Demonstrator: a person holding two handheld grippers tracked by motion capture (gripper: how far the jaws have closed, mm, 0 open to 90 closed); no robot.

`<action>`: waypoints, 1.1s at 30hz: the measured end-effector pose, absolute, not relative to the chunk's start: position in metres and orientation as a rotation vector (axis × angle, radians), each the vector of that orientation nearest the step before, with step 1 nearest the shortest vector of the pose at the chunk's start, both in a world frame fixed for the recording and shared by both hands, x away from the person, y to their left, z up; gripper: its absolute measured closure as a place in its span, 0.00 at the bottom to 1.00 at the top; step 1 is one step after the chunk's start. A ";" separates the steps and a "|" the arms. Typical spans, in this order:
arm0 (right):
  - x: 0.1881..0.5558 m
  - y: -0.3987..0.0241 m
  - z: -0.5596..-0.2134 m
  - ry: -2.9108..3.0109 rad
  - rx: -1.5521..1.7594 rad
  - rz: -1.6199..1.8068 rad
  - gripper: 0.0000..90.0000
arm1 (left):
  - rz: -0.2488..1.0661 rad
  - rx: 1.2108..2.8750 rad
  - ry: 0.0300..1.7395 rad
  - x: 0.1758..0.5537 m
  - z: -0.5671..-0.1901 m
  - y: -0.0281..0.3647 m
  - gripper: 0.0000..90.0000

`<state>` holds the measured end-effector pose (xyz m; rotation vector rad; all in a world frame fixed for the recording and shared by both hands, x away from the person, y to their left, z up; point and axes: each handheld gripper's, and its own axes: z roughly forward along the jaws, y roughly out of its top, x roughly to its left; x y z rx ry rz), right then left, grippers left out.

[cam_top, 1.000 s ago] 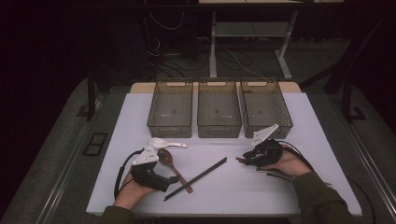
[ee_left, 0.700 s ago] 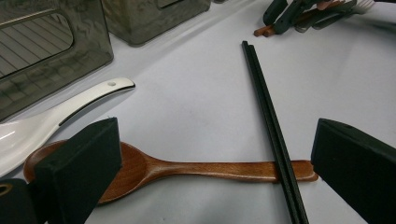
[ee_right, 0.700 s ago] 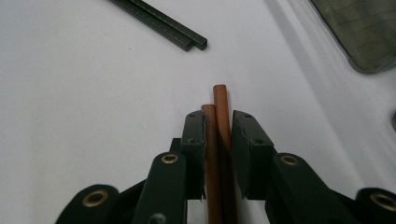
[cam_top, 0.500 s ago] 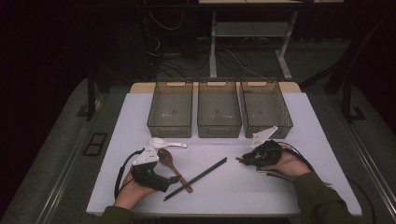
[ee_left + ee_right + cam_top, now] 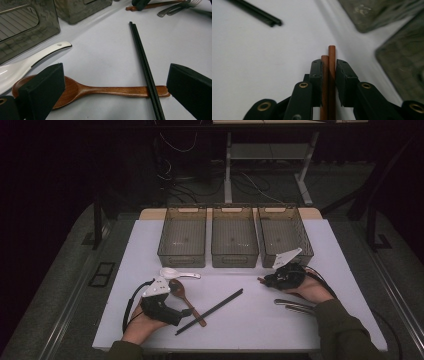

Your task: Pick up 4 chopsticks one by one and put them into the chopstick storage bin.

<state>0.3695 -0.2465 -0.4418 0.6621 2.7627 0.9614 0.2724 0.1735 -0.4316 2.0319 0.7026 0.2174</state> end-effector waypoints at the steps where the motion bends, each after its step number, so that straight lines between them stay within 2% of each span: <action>1: 0.372 -0.248 -0.442 2.753 0.675 0.958 0.84 | 0.217 2.032 0.702 0.273 -0.432 0.174 0.01; 14: 0.382 -0.258 -0.445 2.695 0.788 0.994 0.83 | 0.216 2.031 0.693 0.272 -0.432 0.173 0.01; 21: 0.380 -0.261 -0.439 2.675 0.802 1.038 0.72 | 0.214 2.037 0.691 0.273 -0.433 0.173 0.01; 27: 0.375 -0.268 -0.431 2.658 0.838 1.102 0.59 | 0.211 2.043 0.691 0.273 -0.434 0.172 0.01; 33: 0.372 -0.273 -0.425 2.638 0.862 1.138 0.55 | 0.199 2.021 0.699 0.273 -0.435 0.176 0.01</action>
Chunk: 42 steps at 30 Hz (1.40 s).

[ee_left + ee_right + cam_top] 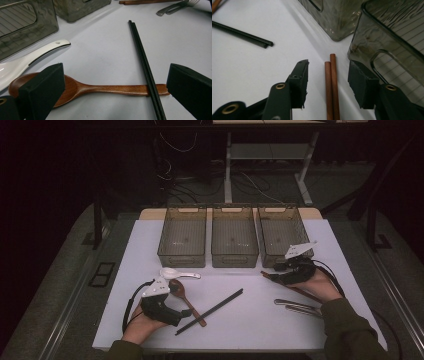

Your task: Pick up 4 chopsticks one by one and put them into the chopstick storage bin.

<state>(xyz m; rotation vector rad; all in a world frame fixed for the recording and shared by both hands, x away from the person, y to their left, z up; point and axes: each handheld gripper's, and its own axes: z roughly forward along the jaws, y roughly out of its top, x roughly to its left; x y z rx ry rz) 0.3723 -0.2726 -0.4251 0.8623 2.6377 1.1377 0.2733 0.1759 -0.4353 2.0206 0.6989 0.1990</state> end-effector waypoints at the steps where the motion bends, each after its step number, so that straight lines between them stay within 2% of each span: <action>1: 0.371 -0.273 -0.424 2.635 0.864 1.143 0.54 | 0.201 2.018 0.697 0.273 -0.435 0.176 0.01; 6: 0.362 -0.278 -0.419 2.625 0.886 1.137 0.47 | 0.192 1.994 0.700 0.274 -0.434 0.177 0.02; 22: 0.339 -0.313 -0.414 2.595 0.968 1.175 0.47 | 0.197 1.990 0.720 0.274 -0.432 0.176 0.03; 25: 0.335 -0.319 -0.415 2.600 0.967 1.152 0.50 | 0.198 1.999 0.714 0.274 -0.433 0.176 0.03; 28: 0.331 -0.326 -0.413 2.579 0.974 1.159 0.60 | 0.196 2.001 0.709 0.273 -0.433 0.176 0.03; 30: 0.330 -0.328 -0.414 2.578 0.976 1.162 0.62 | 0.199 1.997 0.707 0.273 -0.432 0.175 0.03; 35: 0.325 -0.338 -0.420 2.597 1.011 1.127 0.74 | 0.199 1.995 0.706 0.273 -0.432 0.175 0.03; 42: 0.325 -0.350 -0.426 2.612 1.047 1.065 0.84 | 0.198 1.995 0.703 0.273 -0.432 0.175 0.03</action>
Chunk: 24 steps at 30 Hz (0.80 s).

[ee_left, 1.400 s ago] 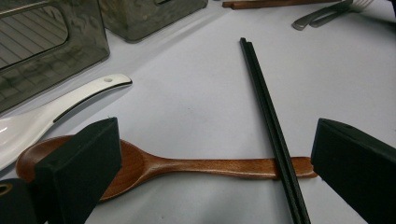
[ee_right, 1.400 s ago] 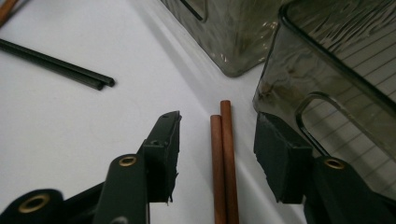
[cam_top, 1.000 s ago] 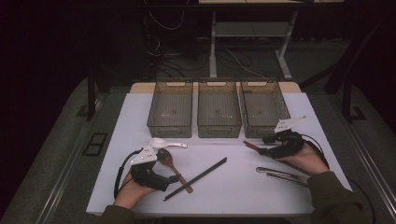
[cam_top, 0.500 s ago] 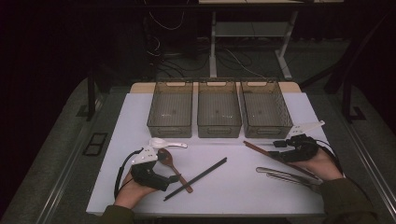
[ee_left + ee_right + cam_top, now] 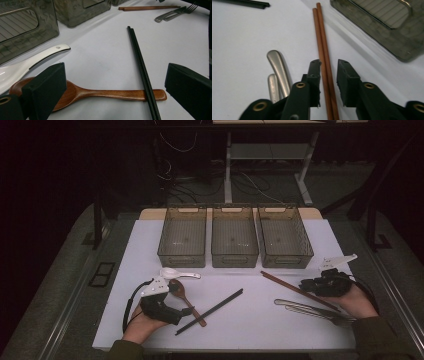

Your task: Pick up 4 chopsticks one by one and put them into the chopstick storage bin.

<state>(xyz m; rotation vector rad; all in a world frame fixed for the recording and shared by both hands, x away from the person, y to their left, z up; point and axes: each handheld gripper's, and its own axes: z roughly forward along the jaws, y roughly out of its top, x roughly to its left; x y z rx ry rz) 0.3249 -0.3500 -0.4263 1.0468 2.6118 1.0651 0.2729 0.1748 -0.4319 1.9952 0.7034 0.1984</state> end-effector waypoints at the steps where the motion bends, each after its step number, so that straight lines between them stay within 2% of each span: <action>1: 0.326 -0.350 -0.427 2.613 1.046 1.059 0.85 | 0.199 1.996 0.703 0.273 -0.432 0.175 0.03; 24: 0.333 -0.344 -0.437 2.657 1.013 0.961 0.89 | 0.195 1.997 0.703 0.273 -0.432 0.175 0.03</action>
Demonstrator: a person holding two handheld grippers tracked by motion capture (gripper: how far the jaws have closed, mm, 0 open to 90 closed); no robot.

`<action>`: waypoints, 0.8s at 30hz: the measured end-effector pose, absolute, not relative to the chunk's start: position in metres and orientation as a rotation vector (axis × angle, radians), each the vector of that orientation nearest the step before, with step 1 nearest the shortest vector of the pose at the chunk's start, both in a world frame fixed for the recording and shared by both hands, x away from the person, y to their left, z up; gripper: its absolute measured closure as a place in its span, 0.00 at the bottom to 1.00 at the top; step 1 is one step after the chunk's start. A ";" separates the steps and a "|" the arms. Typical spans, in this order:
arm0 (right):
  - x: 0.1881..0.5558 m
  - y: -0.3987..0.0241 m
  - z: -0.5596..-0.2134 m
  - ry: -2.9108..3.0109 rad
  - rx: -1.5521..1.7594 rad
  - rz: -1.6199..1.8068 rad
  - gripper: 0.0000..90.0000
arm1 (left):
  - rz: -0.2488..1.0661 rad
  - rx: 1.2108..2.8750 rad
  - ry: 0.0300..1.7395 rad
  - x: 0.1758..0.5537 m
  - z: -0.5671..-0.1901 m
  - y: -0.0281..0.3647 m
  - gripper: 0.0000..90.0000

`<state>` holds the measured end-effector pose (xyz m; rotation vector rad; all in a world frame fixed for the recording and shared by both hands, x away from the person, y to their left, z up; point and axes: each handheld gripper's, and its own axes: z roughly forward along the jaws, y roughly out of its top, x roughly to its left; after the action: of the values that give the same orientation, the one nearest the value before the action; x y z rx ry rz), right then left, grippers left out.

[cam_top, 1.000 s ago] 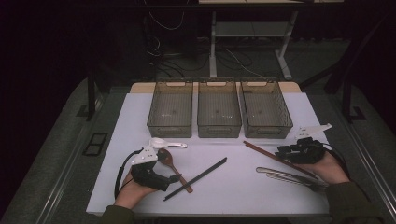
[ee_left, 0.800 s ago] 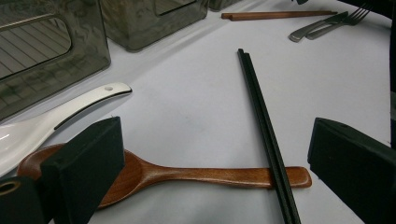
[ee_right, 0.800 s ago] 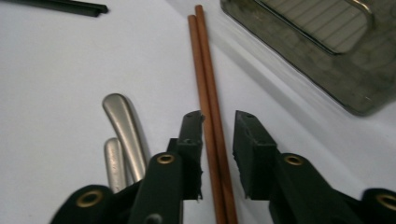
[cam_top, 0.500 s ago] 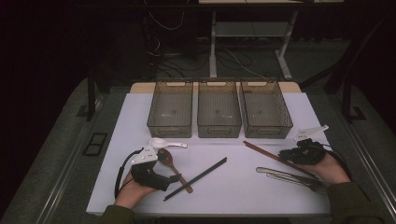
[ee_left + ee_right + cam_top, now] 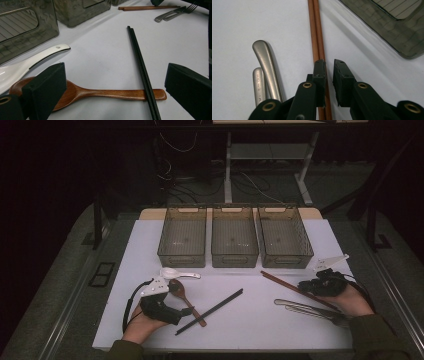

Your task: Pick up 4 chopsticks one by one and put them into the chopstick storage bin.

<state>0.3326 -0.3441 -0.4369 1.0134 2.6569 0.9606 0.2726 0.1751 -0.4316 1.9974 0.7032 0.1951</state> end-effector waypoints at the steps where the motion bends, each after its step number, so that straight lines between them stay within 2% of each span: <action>1: 0.333 -0.344 -0.437 2.656 1.012 0.958 0.89 | 0.195 1.997 0.703 0.273 -0.432 0.175 0.03; 24: 0.337 -0.345 -0.443 2.677 0.938 0.923 0.93 | 0.193 1.999 0.700 0.272 -0.432 0.174 0.03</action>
<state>0.3370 -0.3453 -0.4426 0.9381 2.6769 0.9227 0.2721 0.1745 -0.4323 1.9988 0.6999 0.1933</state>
